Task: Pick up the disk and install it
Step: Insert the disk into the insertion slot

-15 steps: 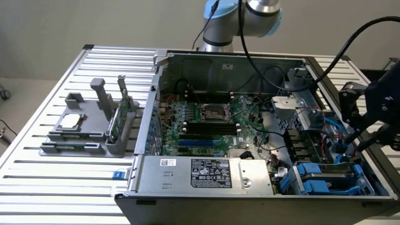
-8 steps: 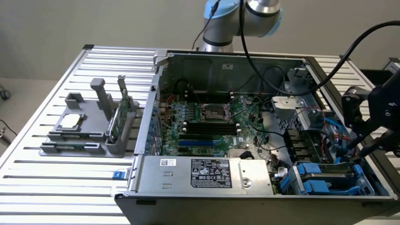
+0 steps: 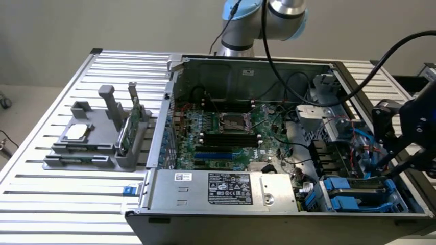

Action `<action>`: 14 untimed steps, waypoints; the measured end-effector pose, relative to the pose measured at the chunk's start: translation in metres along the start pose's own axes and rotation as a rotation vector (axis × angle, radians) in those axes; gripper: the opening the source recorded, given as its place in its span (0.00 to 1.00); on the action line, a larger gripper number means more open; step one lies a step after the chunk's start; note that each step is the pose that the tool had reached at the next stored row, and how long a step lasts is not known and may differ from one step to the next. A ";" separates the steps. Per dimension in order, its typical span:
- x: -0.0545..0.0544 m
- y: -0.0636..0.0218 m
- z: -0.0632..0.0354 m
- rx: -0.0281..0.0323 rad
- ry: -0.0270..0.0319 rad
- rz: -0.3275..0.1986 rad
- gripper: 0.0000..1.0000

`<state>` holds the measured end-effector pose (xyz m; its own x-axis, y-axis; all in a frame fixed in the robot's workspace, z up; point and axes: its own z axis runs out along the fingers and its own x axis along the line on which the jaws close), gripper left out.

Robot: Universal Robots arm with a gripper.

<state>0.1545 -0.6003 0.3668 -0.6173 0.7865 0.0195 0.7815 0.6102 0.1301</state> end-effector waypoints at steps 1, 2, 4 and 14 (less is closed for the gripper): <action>0.000 -0.0002 0.0016 -0.0004 -0.0018 0.014 0.26; 0.000 -0.0004 0.0029 -0.0005 -0.0035 0.027 0.26; 0.000 -0.0006 0.0051 -0.0009 -0.0064 0.049 0.26; -0.001 0.0000 0.0173 0.0056 -0.0110 0.122 0.26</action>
<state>0.1568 -0.5995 0.3496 -0.5168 0.8557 0.0239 0.8511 0.5106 0.1219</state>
